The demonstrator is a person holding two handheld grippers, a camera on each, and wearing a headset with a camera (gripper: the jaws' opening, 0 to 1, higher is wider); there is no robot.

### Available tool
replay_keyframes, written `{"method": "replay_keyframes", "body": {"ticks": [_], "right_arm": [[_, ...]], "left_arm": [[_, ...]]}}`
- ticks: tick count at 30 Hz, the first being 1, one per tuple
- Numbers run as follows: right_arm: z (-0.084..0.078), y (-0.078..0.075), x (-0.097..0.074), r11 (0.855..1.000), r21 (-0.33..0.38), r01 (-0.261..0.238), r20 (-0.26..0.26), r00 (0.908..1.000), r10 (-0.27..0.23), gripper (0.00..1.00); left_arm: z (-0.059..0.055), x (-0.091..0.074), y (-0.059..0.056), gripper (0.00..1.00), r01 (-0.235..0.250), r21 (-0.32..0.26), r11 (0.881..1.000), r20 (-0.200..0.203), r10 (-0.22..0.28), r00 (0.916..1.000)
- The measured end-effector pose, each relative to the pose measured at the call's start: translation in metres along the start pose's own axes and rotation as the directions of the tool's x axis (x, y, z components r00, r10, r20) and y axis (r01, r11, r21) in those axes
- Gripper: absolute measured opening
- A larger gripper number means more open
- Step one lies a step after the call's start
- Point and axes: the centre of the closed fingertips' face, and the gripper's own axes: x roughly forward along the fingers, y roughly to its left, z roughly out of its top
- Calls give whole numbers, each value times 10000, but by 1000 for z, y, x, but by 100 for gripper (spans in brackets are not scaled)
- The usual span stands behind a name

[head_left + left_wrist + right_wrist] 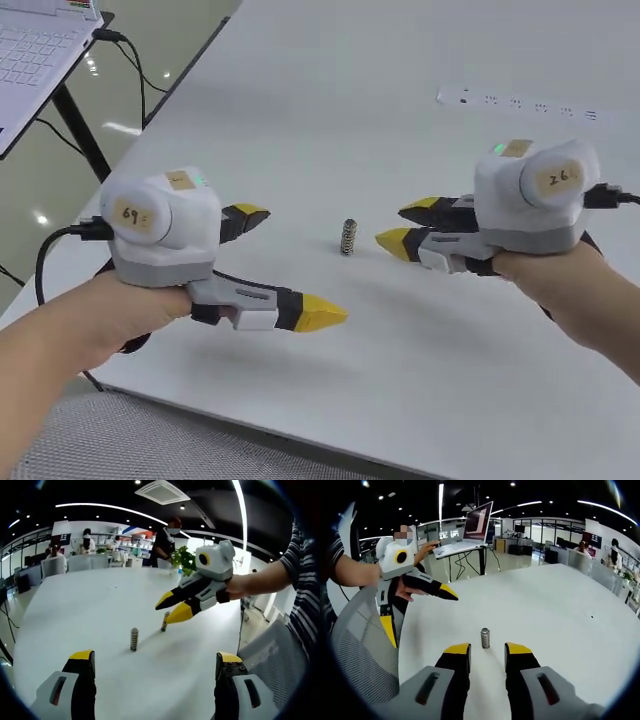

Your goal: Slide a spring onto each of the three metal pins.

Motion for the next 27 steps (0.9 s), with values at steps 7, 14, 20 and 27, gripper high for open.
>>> {"method": "replay_keyframes", "body": {"ticks": [7,14,20,27], "right_arm": [[-6,1,-26,9994,-10,334,538,9980,-333,31],[-25,-2,-50,9981,218,573,746,9955,-587,42],[-37,-8,-77,9935,636,949,1146,9882,-1017,57],[-54,-10,-99,9890,952,1132,1183,9852,-1241,75]], "left_arm": [[1,3,-8,98,88,140,9999,-26,-88,10000],[3,4,-8,98,73,226,9997,-16,-72,10000],[5,6,-8,98,56,346,9994,18,-57,10000],[6,9,-14,98,245,486,9985,10,-246,9997]]}}
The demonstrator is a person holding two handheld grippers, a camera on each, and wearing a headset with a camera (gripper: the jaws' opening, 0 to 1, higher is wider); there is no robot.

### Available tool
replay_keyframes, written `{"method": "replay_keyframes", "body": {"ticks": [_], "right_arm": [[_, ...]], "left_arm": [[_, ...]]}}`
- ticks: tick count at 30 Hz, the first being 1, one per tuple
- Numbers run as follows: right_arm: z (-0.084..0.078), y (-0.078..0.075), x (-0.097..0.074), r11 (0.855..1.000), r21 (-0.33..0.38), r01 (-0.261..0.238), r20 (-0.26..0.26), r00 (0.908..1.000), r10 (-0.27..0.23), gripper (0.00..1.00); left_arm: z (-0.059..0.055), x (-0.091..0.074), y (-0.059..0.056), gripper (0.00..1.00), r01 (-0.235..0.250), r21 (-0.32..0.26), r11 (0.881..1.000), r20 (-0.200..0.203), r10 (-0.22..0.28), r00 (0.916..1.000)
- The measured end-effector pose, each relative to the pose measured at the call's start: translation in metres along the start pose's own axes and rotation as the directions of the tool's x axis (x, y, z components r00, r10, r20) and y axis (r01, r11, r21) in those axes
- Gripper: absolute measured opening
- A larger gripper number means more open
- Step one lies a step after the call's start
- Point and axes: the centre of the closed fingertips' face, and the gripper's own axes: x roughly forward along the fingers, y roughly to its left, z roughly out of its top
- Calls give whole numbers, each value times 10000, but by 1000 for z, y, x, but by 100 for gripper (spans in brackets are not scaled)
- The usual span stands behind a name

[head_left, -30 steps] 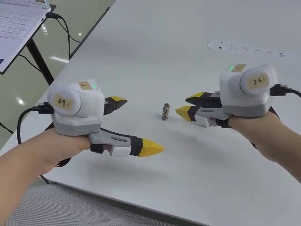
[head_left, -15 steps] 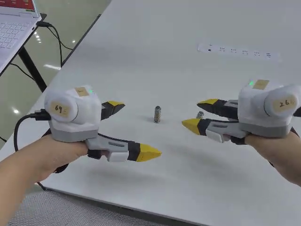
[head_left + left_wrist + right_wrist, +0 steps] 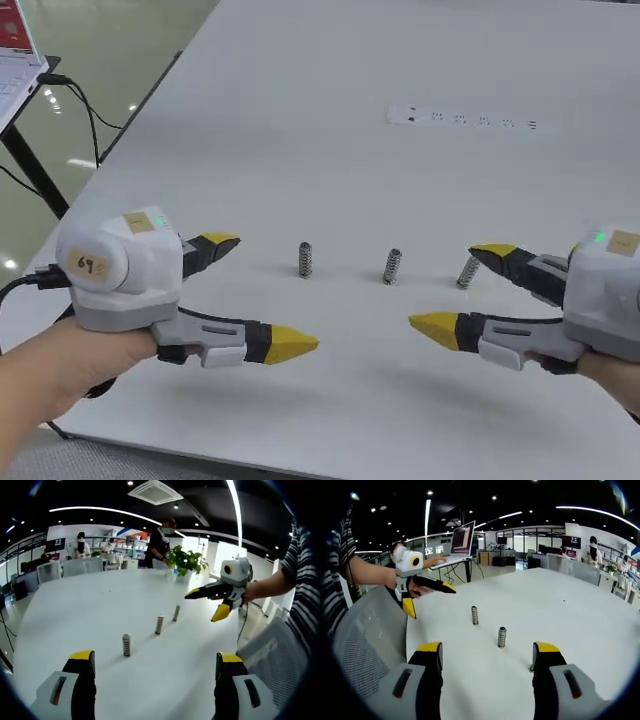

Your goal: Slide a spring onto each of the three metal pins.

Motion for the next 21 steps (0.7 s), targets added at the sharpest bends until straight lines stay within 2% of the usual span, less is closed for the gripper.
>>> {"method": "replay_keyframes", "body": {"ticks": [4,8,13,21], "right_arm": [[-7,0,-11,9998,139,171,111,9998,-172,89],[-17,0,-19,9985,452,320,120,9994,-326,99],[-32,-9,-27,9943,824,684,-99,9977,-678,99],[-31,-16,-32,9936,712,873,-112,9962,-867,99]], "left_arm": [[-4,0,-2,98,24,345,9994,-265,-14,9996],[-2,-5,-2,98,12,312,9995,-154,-7,9999],[-1,-10,-1,98,-68,267,9996,-8,68,10000],[-3,-16,1,98,-189,203,9996,21,189,9998]]}}
